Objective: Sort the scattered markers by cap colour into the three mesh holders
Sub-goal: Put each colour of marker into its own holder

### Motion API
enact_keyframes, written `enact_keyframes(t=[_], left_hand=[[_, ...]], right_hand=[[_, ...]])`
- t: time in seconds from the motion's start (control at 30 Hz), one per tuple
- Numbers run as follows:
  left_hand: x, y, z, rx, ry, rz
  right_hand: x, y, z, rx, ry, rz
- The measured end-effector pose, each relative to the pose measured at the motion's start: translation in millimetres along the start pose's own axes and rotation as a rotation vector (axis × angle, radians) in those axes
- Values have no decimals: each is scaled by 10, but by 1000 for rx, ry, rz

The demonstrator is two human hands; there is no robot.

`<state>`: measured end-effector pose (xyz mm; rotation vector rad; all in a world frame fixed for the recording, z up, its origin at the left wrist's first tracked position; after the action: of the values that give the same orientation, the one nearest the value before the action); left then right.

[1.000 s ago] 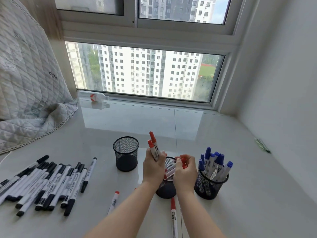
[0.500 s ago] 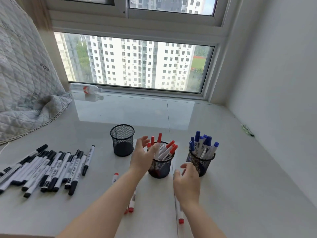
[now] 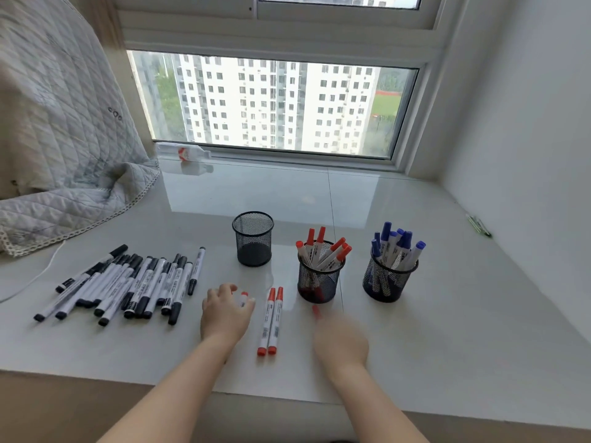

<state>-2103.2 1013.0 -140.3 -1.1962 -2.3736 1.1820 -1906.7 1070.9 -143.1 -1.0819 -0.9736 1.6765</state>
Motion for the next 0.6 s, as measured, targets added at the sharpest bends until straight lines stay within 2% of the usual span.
enact_keyframes(t=[0.17, 0.33, 0.6], left_hand=[[-106, 121, -1, 226, -26, 31], [-157, 264, -47, 275, -19, 4], [-99, 217, -1, 327, -21, 43]], right_hand=[[10, 33, 291, 20, -66, 68], [145, 68, 501, 117, -66, 122], [263, 149, 680, -127, -149, 182]])
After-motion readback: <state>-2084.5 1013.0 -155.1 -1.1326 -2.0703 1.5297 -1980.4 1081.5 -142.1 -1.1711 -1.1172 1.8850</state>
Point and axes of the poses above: each hand's wrist, its own x-axis towards the middle knuckle, its own y-axis out of the palm, z = x × y, the point moved 2 cm from there along x, towards the middle knuckle, and after that the axes turned 9 degrees about z, right-handed, at the moved point
